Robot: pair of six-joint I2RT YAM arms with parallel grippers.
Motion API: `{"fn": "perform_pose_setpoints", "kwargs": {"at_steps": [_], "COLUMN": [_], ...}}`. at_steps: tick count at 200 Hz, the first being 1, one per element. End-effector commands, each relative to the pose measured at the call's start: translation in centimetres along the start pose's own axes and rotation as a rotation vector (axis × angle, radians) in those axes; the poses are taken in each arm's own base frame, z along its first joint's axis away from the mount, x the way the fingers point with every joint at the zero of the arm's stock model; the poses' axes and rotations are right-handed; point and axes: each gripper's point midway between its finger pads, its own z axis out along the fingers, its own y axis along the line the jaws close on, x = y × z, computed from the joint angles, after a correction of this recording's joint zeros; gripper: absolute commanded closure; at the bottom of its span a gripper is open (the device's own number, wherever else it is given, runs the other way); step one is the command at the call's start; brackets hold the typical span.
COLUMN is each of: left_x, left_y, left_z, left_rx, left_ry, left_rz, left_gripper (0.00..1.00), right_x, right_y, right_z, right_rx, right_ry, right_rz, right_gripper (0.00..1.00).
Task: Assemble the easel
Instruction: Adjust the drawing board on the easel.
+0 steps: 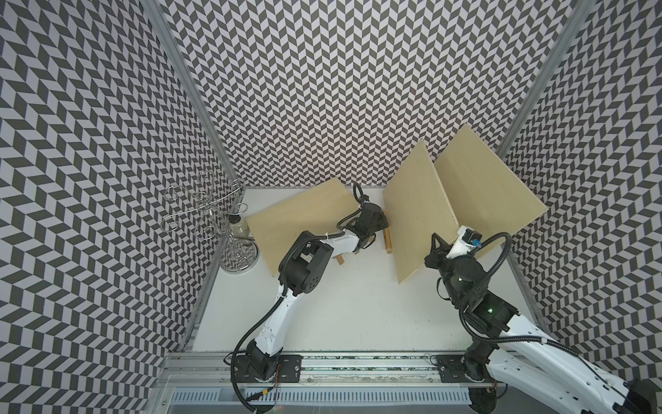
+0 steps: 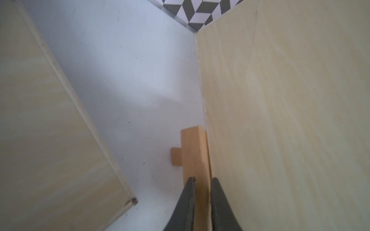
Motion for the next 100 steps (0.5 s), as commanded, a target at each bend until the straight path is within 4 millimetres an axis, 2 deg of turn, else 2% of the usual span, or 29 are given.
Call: {"fn": "perform_pose_setpoints", "kwargs": {"at_steps": [1, 19, 40, 75, 100], "left_x": [0.7, 1.3, 1.7, 2.5, 2.0], "left_y": [-1.0, -1.6, -1.9, -1.6, -2.3], "left_z": [0.5, -0.3, -1.2, -2.0, -3.0], "left_rx": [0.039, 0.069, 0.082, 0.087, 0.115], "left_ry": [-0.004, 0.013, 0.02, 0.04, 0.031], "left_rz": [-0.007, -0.017, -0.023, -0.037, -0.049], "left_gripper": [1.0, 1.0, 1.0, 1.0, 1.0], "right_x": [13.2, 12.7, 12.6, 12.8, 12.4], "right_y": [-2.0, -2.7, -2.4, -2.6, -3.2], "right_z": [-1.9, -1.2, -0.4, 0.6, 1.1], "right_rx": [-0.029, 0.029, 0.026, 0.056, 0.098], "right_ry": [0.496, 0.459, 0.434, 0.44, 0.441], "right_rz": [-0.234, -0.237, -0.263, -0.303, -0.308], "right_gripper": [1.0, 1.0, 1.0, 1.0, 1.0]}}
